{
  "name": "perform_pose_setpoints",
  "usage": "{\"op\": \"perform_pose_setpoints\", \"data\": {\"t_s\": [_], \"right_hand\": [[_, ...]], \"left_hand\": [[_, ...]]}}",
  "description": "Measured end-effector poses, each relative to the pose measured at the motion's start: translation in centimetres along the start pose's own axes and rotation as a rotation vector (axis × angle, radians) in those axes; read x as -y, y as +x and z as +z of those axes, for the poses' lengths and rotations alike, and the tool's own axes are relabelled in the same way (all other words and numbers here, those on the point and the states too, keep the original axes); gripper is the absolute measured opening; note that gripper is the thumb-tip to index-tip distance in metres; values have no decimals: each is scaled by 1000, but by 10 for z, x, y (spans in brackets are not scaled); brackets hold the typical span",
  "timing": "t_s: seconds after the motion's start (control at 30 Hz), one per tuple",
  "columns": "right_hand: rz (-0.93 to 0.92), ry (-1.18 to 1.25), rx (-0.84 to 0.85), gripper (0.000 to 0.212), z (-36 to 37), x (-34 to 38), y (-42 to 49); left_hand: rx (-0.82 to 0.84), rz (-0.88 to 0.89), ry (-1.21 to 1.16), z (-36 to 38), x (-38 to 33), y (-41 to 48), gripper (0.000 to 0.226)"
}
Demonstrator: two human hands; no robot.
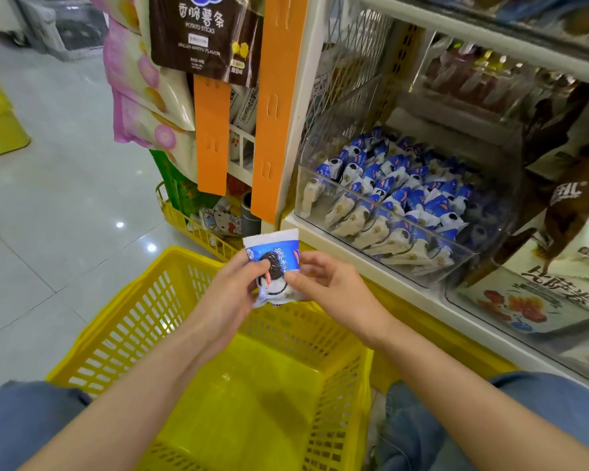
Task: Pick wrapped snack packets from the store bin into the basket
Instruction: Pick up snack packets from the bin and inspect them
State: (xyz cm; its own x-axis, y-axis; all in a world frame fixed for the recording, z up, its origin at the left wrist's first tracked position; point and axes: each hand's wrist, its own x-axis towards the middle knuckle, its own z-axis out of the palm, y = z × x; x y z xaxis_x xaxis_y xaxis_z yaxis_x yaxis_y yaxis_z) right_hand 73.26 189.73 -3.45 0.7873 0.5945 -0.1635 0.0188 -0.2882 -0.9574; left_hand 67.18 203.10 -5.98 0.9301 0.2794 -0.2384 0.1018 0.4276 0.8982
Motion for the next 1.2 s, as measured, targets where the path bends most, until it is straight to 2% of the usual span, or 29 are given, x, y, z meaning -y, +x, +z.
{"op": "perform_pose_setpoints", "data": {"t_s": [0.13,0.23,0.33,0.43,0.53,0.63,0.73,0.87,0.97,1.2], "right_hand": [[46,97,-44,26,-3,4,-1],[25,104,-117,24,-6,5,0],[-51,133,-161,17,-9,11,0],[-184,134,-232,12,-18,15,-4],[-298,12,-257,13,-30,21,-8],[-392,-127,-291,11,-55,40,-1],[-350,-308,-390,13,-89,59,30],[-164,-643,-233,13,-118,59,82],[-50,-855,-62,26,-128,50,108],[-188,-1048,11,7,-133,50,128]], "left_hand": [[-20,50,106,4,2,-1,16],[-34,111,156,11,1,-1,31],[-88,227,207,22,-8,2,22],[6,201,161,33,-19,5,22],[130,158,183,40,-26,10,27],[90,215,139,40,-33,17,24],[29,227,70,36,-39,26,17],[-22,230,61,31,-42,36,14],[-44,225,76,30,-45,43,15],[-42,203,117,27,-49,61,14]]}}
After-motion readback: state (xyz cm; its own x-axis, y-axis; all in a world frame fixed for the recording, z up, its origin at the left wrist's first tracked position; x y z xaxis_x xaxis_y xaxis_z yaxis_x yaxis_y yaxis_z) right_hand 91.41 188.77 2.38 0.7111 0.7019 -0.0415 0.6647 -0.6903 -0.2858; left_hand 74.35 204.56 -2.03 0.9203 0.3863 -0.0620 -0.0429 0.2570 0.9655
